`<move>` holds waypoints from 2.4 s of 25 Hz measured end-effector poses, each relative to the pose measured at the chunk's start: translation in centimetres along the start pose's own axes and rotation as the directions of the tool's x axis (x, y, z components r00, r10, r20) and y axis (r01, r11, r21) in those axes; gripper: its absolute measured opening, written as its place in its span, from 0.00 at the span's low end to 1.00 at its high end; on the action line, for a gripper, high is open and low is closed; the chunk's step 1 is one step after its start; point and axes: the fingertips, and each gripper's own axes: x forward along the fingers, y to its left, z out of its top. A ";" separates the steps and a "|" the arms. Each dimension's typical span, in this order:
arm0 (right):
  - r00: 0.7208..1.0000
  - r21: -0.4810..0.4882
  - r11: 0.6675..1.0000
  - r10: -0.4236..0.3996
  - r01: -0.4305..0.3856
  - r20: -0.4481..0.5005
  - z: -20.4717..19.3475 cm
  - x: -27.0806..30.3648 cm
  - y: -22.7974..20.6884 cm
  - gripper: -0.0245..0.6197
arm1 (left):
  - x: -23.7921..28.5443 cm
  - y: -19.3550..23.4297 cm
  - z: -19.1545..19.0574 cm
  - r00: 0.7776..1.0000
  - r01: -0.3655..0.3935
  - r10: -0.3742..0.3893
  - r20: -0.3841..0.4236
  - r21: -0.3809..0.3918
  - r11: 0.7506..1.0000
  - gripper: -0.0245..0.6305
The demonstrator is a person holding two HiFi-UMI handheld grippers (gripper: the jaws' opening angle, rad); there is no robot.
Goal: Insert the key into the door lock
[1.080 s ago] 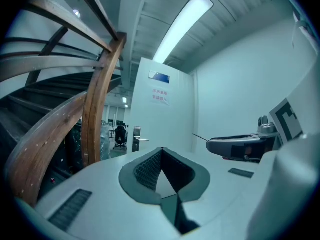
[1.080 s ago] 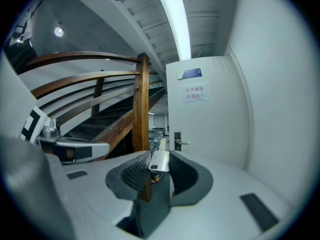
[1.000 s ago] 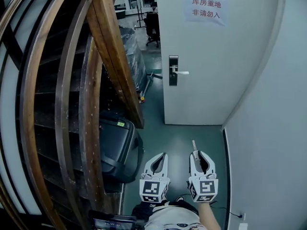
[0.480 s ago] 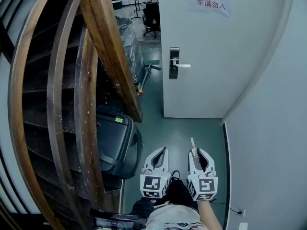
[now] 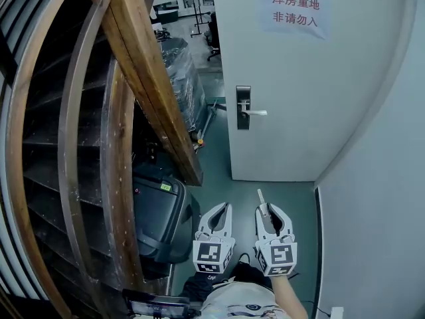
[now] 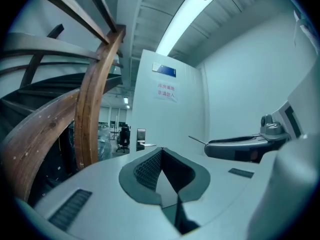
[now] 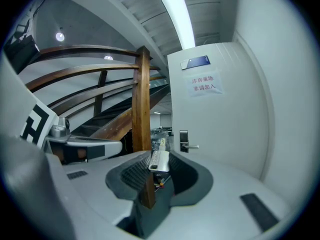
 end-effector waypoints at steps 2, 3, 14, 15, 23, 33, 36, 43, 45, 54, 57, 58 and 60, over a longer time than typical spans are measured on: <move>1.000 0.004 1.000 0.013 -0.013 -0.003 0.3 1.2 -0.9 0.22 | 1.5 0.1 0.3 1.000 -0.004 0.004 -0.005 0.001 1.000 0.04; 1.000 0.006 1.000 0.020 -0.019 -0.007 0.4 1.8 -1.3 0.22 | 2.2 0.2 0.4 1.000 -0.009 0.009 -0.009 0.001 1.000 0.04; 0.997 0.021 0.998 0.060 -0.059 -0.057 -0.3 7.8 -3.7 0.22 | 8.4 1.9 -0.6 0.998 -0.022 0.021 -0.057 -0.013 1.000 0.04; 0.996 0.021 0.998 0.060 -0.059 -0.061 -0.4 8.5 -3.8 0.22 | 8.9 2.3 -0.5 0.998 -0.021 0.020 -0.055 -0.014 1.000 0.04; 0.998 0.009 1.000 0.016 -0.015 -0.061 0.3 14.7 -4.8 0.22 | 14.9 6.5 0.2 0.999 0.004 -0.004 -0.043 -0.004 1.000 0.04; 0.994 0.018 0.998 -0.053 0.055 -0.095 -0.5 24.1 -5.6 0.22 | 21.7 12.2 0.0 0.995 0.076 -0.075 -0.061 0.011 0.997 0.04; 0.990 0.012 0.998 -0.058 0.060 -0.132 -1.9 26.4 -5.9 0.22 | 23.1 13.7 -0.9 0.995 0.065 -0.065 -0.082 -0.004 0.998 0.04; 0.982 -0.009 0.999 -0.044 0.043 -0.182 -5.4 31.3 -8.7 0.22 | 25.2 15.1 -3.8 0.994 0.009 -0.012 -0.113 -0.026 1.000 0.04; 0.982 -0.020 0.999 -0.039 0.036 -0.187 -6.9 33.1 -9.8 0.22 | 25.5 15.5 -5.2 0.994 -0.017 0.014 -0.107 -0.035 0.999 0.04; 0.984 -0.049 0.998 -0.041 0.033 -0.176 -11.5 40.3 -13.7 0.22 | 28.3 17.3 -11.6 0.993 -0.077 0.071 -0.096 -0.058 0.995 0.04; 0.984 -0.060 0.998 -0.046 0.036 -0.172 -12.4 42.3 -14.7 0.22 | 29.2 18.0 -12.8 0.993 -0.083 0.078 -0.088 -0.056 0.995 0.04; 0.984 -0.066 0.997 -0.047 0.036 -0.172 -12.7 43.1 -14.9 0.22 | 29.5 18.3 -13.2 0.993 -0.086 0.081 -0.087 -0.058 0.995 0.04; 0.984 -0.078 0.996 -0.053 0.040 -0.171 -13.2 44.5 -15.5 0.22 | 30.1 18.8 -14.0 0.993 -0.092 0.086 -0.087 -0.065 0.994 0.04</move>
